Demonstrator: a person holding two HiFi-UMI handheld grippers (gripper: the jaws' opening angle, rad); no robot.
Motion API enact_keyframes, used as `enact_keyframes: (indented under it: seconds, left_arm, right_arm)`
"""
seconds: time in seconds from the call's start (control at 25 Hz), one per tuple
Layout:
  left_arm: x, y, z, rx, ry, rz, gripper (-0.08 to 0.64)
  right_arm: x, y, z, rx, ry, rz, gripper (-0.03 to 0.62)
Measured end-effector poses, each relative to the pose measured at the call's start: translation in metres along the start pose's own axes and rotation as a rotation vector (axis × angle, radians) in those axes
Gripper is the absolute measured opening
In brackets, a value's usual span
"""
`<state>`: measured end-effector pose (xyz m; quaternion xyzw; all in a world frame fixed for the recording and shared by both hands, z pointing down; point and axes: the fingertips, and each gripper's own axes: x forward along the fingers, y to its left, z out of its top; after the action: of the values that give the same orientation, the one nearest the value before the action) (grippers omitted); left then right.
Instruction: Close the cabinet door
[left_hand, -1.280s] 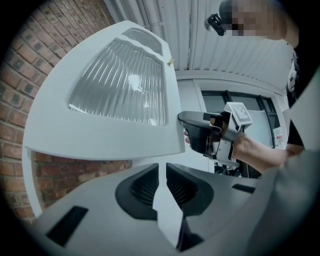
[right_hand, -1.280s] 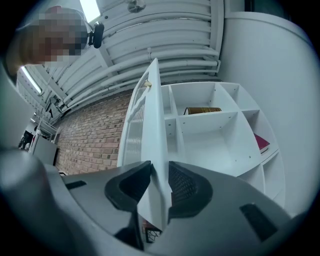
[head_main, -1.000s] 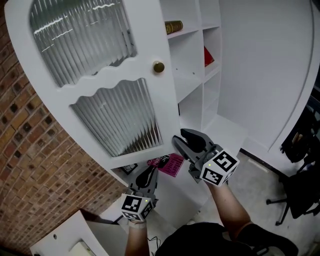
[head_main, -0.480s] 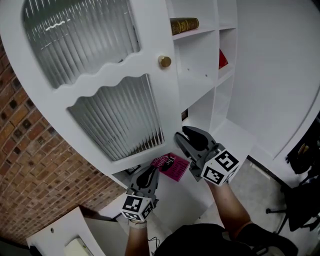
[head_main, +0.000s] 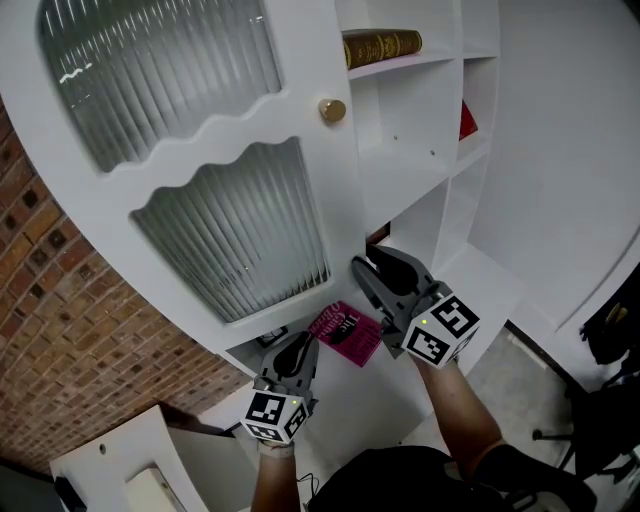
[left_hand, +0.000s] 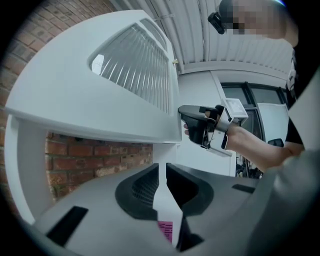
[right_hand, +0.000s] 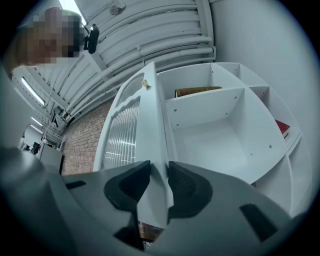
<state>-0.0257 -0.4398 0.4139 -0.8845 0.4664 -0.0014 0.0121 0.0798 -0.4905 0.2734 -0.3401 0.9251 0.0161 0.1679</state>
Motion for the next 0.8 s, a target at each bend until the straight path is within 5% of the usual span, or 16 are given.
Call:
enact_keyframes:
  seconds: [0.8]
  left_arm:
    - [0.004,0.028,-0.018,0.000,0.038,0.067,0.041]
  right_arm:
    - [0.047,-0.023,-0.013,0.017,-0.010,0.024,0.114]
